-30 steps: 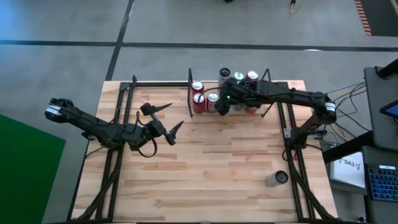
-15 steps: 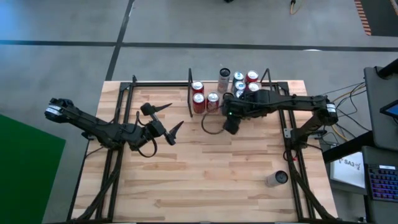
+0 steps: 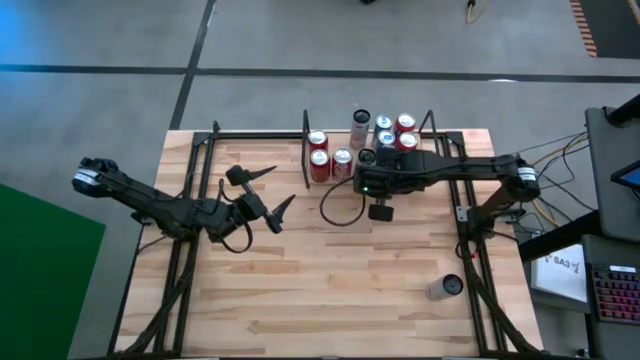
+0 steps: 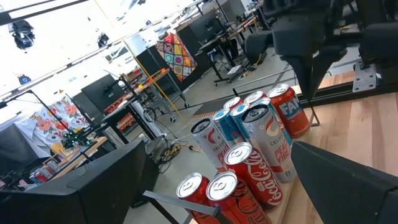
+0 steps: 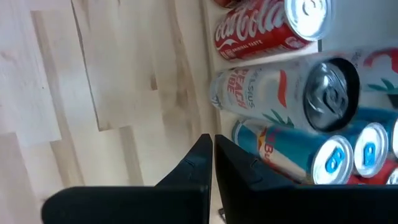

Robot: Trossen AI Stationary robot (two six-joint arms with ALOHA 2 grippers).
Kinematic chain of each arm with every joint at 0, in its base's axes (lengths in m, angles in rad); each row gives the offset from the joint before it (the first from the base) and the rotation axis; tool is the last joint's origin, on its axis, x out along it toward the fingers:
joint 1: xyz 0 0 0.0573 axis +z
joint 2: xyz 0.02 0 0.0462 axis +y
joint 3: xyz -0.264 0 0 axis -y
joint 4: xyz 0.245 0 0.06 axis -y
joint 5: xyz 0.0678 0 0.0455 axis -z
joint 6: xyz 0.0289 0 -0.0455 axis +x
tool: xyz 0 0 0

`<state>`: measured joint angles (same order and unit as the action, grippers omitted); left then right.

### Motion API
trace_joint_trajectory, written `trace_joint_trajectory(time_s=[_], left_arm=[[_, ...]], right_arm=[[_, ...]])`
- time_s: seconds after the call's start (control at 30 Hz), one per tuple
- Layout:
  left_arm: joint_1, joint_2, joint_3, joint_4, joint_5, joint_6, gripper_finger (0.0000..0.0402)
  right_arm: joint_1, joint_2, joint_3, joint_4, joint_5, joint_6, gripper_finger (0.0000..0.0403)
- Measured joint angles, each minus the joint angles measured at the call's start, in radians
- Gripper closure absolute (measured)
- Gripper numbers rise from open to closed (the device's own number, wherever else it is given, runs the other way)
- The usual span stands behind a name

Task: Place canned beverage on shelf
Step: Put the left white and pink soda can on the shelf

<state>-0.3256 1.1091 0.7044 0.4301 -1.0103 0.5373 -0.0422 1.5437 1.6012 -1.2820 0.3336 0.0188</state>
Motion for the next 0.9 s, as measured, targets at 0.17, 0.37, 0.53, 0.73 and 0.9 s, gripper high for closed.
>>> trace_joint_trajectory(time_s=[0.17, 0.37, 0.53, 0.73, 0.9], left_arm=[[0.0, 0.0, 0.0, 0.003, 0.0, 0.0, 0.0012], [0.0, 0.0, 0.0, 0.002, 0.0, 0.0, 0.0012], [0.0, 0.0, 0.0, 0.0, 0.0, 0.0, 0.0012], [0.0, 0.0, 0.0, -0.001, 0.0, 0.0, 0.0013], [0.0, 0.0, 0.0, -0.001, 0.0, 0.0, 0.0013]], right_arm=[[-0.023, 0.029, -0.001, 0.023, -0.001, -0.068, 0.0394], [-0.064, 0.046, -0.001, 0.043, 0.01, -0.084, 0.0394], [-0.099, 0.05, -0.001, 0.049, 0.01, -0.098, 0.0394], [-0.126, 0.05, -0.001, 0.082, 0.011, -0.128, 0.0394], [-0.142, 0.05, -0.001, 0.102, 0.01, -0.148, 0.0394]])
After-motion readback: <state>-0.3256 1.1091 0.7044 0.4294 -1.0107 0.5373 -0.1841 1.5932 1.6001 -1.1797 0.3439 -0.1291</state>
